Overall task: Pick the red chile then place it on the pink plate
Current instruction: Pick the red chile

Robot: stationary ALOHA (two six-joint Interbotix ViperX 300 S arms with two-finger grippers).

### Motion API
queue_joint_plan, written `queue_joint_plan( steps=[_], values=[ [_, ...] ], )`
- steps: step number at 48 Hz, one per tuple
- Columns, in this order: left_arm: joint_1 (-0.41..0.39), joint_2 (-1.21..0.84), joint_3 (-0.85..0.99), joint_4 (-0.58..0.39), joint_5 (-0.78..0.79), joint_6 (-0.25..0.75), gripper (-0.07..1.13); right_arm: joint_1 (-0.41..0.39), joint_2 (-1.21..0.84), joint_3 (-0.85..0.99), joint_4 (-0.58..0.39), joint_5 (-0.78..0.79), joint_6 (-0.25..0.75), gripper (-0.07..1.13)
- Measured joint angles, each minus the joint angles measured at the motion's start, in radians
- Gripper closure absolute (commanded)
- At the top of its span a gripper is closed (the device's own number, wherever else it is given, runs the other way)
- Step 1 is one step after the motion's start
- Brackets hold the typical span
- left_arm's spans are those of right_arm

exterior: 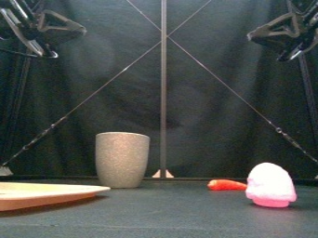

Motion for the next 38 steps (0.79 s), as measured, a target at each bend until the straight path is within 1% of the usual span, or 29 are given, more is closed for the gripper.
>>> queue_joint_plan(
  steps=[2,4,8,13,19,23,26,31,33,38],
  values=[
    [0.005,0.0,0.0,0.0,0.0,0.002,1.07,-0.002,0.002,0.0,0.0,0.002,-0.005,1.04],
    [0.017,0.0,0.0,0.002,0.0,0.002,1.07,-0.011,0.012,0.0,-0.006,0.002,-0.005,1.04],
    [0.028,0.0,-0.002,0.002,0.0,0.002,1.07,-0.043,0.057,-0.018,-0.015,0.002,-0.008,1.02],
    [0.032,0.0,-0.002,0.006,0.0,0.002,1.07,-0.104,0.143,-0.061,-0.018,0.012,-0.003,1.01],
    [0.032,0.0,0.0,0.012,0.0,0.002,1.07,-0.166,0.291,-0.135,-0.066,0.086,-0.011,0.99],
    [0.034,0.0,0.0,0.012,0.0,0.002,1.07,-0.199,0.397,-0.179,-0.121,0.169,-0.003,0.95],
    [0.034,0.0,0.0,0.012,0.0,0.002,1.07,-0.216,0.462,-0.201,-0.16,0.23,-0.005,0.89],
    [0.034,-0.002,0.002,0.017,0.0,0.002,1.07,-0.224,0.541,-0.224,-0.198,0.296,-0.006,0.74],
    [0.034,-0.003,0.002,0.018,0.0,0.002,1.07,-0.222,0.583,-0.236,-0.215,0.333,-0.002,0.66],
    [0.034,-0.003,0.002,0.02,0.0,0.002,1.07,-0.229,0.655,-0.255,-0.215,0.383,0.005,0.43]
  ],
)
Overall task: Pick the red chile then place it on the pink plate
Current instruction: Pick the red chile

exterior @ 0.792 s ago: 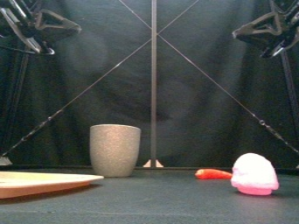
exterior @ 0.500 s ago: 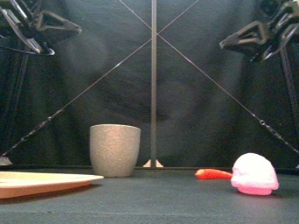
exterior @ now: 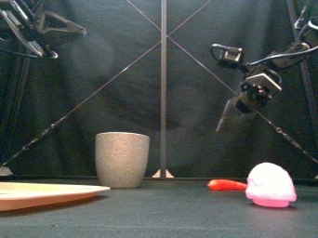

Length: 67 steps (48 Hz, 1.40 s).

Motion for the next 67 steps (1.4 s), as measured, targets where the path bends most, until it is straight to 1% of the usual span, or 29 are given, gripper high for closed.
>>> queue_joint_plan(
  steps=[7,10,13,32,42,48,52,57,62,67],
  values=[
    [0.0,-0.002,0.0,0.002,0.0,0.0,1.07,-0.008,0.041,-0.011,0.02,0.035,0.006,0.18],
    [0.0,-0.002,0.0,0.002,0.0,0.0,1.07,-0.015,0.051,-0.011,0.025,0.04,0.0,0.09],
    [0.0,-0.002,0.0,0.002,0.002,0.0,1.07,-0.018,0.06,-0.011,0.031,0.041,0.006,0.04],
    [0.0,-0.003,0.002,0.002,0.0,0.0,1.07,-0.031,0.187,-0.043,0.035,0.054,0.0,0.03],
    [0.0,-0.003,0.003,0.002,0.0,0.0,1.07,-0.037,0.276,-0.094,0.029,0.104,0.002,0.03],
    [0.0,-0.003,0.003,0.002,0.0,0.0,1.07,-0.043,0.321,-0.13,0.028,0.135,-0.002,0.04],
    [0.0,-0.003,0.003,0.002,0.0,0.0,1.07,-0.046,0.339,-0.15,0.028,0.155,-0.005,0.09],
    [0.0,-0.003,0.003,0.002,0.0,0.0,1.07,-0.046,0.357,-0.167,0.028,0.181,-0.008,0.22],
    [0.0,-0.003,0.003,0.002,0.0,0.0,1.07,-0.043,0.367,-0.173,0.028,0.193,-0.008,0.4],
    [0.0,-0.006,0.003,0.002,0.0,0.0,1.07,-0.037,0.371,-0.176,0.028,0.195,-0.008,0.51]
  ],
)
